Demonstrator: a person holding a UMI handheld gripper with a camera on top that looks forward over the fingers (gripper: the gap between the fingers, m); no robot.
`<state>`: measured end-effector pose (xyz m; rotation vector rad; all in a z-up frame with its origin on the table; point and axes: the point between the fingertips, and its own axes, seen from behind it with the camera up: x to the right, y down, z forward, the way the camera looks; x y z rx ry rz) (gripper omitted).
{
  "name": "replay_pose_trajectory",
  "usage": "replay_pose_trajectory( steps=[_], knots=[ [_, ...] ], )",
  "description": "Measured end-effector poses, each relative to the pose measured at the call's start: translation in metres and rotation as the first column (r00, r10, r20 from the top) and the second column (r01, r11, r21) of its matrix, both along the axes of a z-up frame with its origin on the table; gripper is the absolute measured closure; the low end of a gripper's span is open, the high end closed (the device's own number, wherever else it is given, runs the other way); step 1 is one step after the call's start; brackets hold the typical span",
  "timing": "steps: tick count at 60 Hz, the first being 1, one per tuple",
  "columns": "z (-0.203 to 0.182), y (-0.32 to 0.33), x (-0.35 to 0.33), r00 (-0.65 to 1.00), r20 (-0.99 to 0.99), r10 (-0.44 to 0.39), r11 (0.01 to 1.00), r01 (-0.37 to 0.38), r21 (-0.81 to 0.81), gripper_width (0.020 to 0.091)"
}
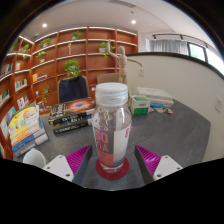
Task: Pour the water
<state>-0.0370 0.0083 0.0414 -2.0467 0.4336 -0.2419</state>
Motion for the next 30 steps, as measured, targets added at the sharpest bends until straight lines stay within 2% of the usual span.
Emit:
replay_pose_trajectory(
  steps=[2, 13, 21, 30],
  knots=[
    [0.006, -0.007, -0.004, 1.000, -0.028, -0.005, 1.000, 0.005, 0.006, 0.0216],
    [0.054, -0.062, -0.033, 0.991, -0.131, -0.009, 1.000, 0.008, -0.008, 0.0213],
    [0.105, -0.091, -0.040, 0.996, -0.090, -0.012, 0.999, 0.008, -0.041, 0.0212],
    [0.157, -0.099, -0.053, 0.998, -0.052, 0.029, 0.999, -0.031, -0.028, 0.0211]
  ],
)
